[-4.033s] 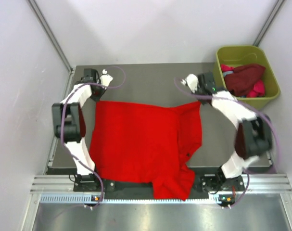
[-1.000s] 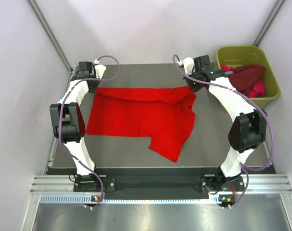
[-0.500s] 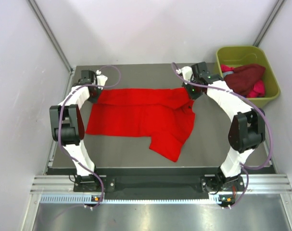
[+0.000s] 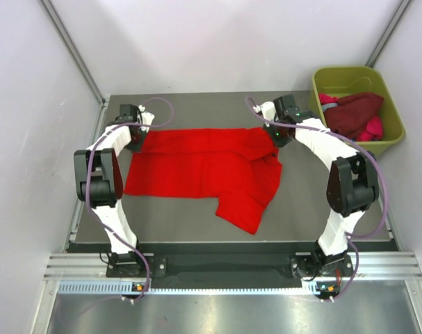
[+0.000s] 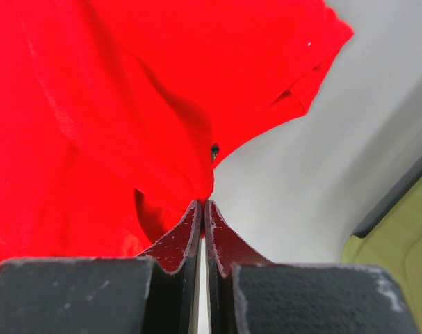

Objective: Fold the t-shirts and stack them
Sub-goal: Fold the tshirt

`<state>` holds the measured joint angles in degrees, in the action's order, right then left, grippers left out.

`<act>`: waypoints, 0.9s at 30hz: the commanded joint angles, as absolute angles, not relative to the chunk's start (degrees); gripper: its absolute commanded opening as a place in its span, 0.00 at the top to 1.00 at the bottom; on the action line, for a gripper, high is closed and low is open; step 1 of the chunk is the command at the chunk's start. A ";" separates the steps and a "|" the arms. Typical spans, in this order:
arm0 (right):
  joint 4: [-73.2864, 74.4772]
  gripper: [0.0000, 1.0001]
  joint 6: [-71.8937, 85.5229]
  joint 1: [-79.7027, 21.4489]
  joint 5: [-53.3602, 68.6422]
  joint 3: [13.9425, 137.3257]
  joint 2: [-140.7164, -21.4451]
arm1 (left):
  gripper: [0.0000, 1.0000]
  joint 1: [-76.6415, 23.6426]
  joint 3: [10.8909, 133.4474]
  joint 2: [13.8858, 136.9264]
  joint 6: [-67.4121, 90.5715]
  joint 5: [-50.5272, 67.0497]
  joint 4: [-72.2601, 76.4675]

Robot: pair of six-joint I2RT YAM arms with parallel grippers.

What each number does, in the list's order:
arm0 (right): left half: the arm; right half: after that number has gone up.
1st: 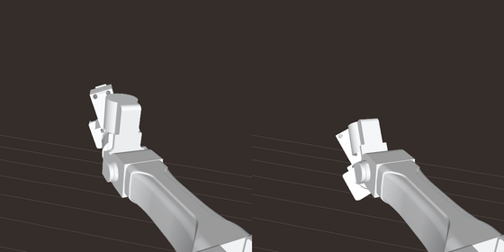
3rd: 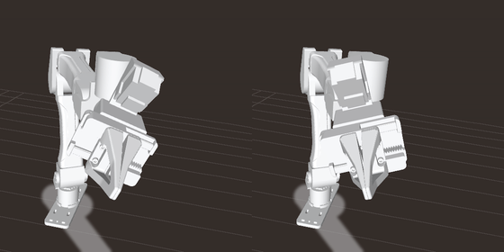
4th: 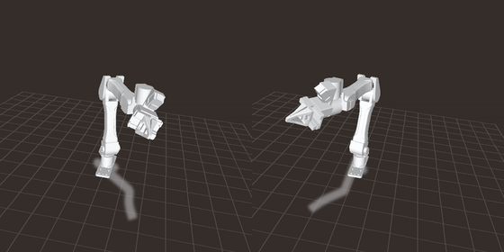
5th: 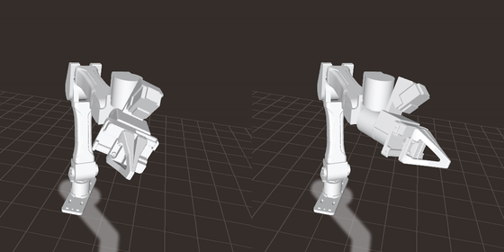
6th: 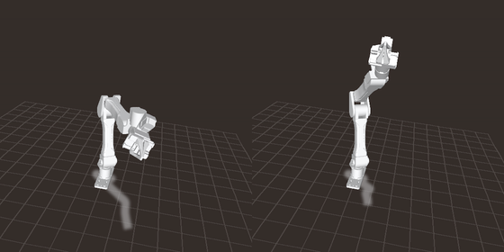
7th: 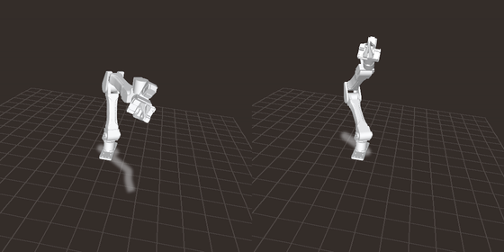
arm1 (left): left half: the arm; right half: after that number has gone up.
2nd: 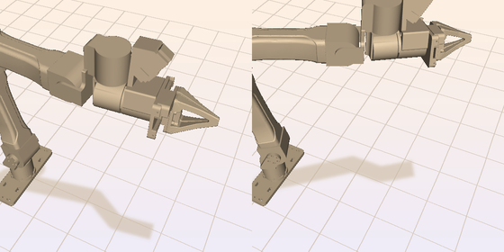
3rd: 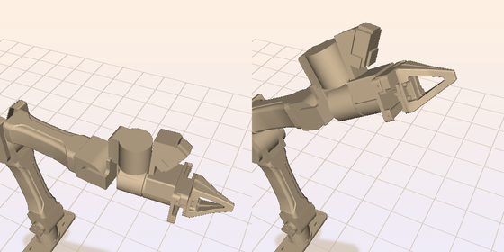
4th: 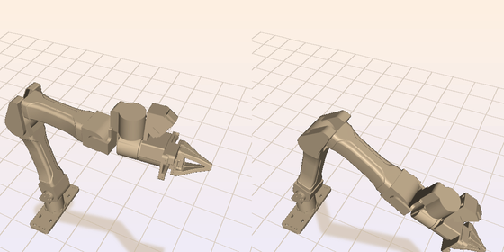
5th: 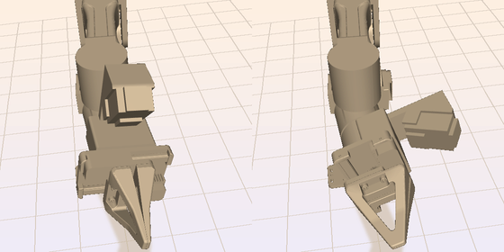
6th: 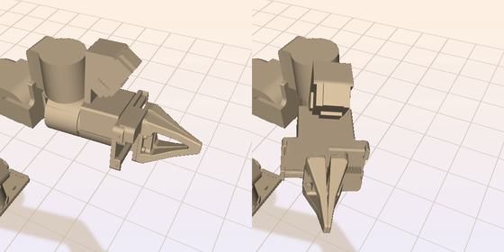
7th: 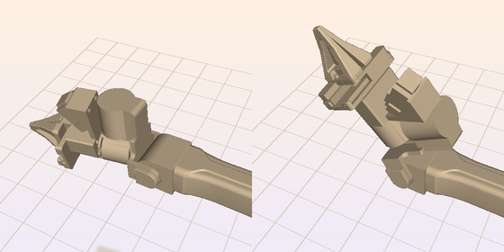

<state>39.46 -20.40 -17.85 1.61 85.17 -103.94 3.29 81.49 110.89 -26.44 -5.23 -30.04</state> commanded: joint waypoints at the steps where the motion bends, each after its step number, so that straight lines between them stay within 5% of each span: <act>1: 37.97 1.00 -20.74 -18.28 0.79 86.93 -104.68 | 0.97 3.60 81.83 111.01 -25.05 -6.77 -29.62; 3: 38.23 1.00 -20.83 -18.37 0.88 87.01 -104.76 | 0.77 3.60 81.56 110.66 -24.35 -7.90 -29.18; 5: 38.50 1.00 -20.83 -18.46 0.88 87.27 -104.59 | 0.68 3.69 82.17 109.61 -22.25 -8.70 -28.48; 6: 38.41 1.00 -20.74 -18.63 0.97 87.28 -104.33 | 0.24 3.78 83.05 108.73 -20.50 -8.09 -27.08; 15: 37.62 1.00 -20.83 -18.98 0.79 86.84 -105.11 | 0.22 0.71 91.03 107.48 -13.81 6.05 -25.48; 27: 37.71 1.00 -21.44 -19.69 0.18 88.24 -105.73 | 0.39 0.18 98.44 119.97 -6.15 16.08 -32.17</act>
